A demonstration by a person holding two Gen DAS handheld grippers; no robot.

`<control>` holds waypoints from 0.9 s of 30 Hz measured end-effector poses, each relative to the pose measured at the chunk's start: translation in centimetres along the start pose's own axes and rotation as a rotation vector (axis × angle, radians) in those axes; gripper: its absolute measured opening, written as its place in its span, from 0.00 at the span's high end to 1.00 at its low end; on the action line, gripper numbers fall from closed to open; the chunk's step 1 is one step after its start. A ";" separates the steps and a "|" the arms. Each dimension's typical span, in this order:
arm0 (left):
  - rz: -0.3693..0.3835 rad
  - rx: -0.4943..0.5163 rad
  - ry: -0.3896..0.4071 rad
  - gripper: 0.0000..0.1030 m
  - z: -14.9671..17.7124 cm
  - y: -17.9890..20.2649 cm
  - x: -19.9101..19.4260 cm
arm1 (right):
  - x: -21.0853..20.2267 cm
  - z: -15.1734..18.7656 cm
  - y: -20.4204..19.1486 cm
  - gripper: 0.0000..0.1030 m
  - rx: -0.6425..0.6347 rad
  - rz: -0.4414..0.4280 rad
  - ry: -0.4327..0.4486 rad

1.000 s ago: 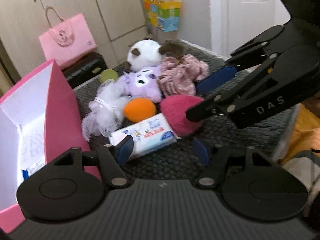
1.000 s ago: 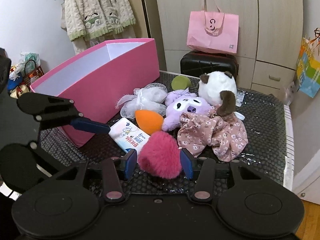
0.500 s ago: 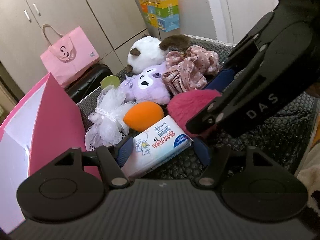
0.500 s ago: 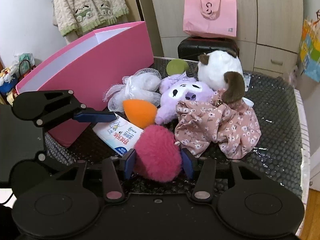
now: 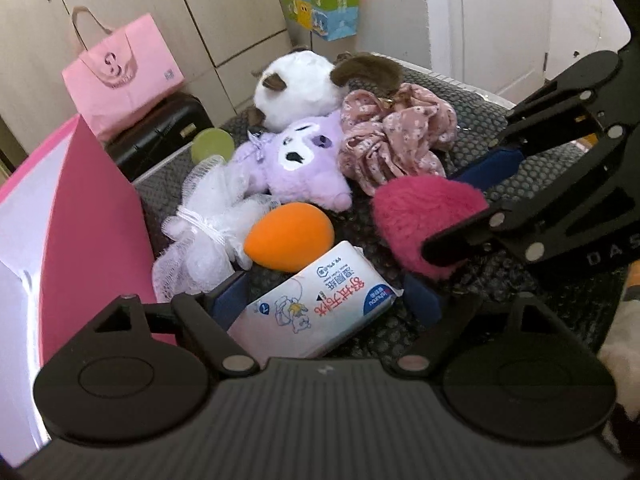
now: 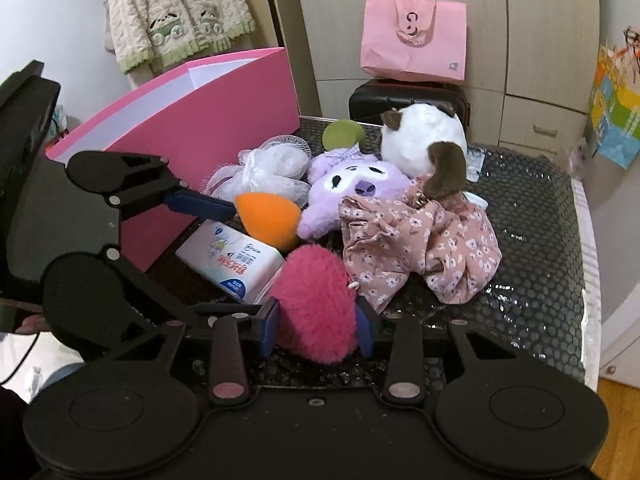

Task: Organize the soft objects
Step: 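Grasp the small white wipes pack with the left gripper and lift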

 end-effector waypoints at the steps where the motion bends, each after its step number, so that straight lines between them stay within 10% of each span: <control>1: 0.007 0.004 -0.001 0.25 0.0 0.1 -0.1 | -0.1 0.0 0.0 0.58 -0.001 0.001 0.002; 7: 0.040 0.031 -0.043 0.38 0.4 1.2 -1.1 | -0.4 0.2 0.0 0.58 -0.013 0.020 0.004; 22: 0.113 0.053 -0.079 0.28 1.8 1.4 -2.5 | -1.5 1.5 -1.8 0.54 -0.036 0.022 -0.045; 27: 0.099 0.075 -0.050 0.43 2.3 1.4 -3.2 | -0.8 1.3 -1.0 0.51 0.013 0.000 -0.050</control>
Point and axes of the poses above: each gripper's, at about its wrist camera, not at the fingertips, and x roughly the way its jaws point, y to its right, z to its underside, the point moved 4 cm from there along x, roughly the way its jaws point, and after that the axes turned 8 degrees about -z, right-handed, at the moved point
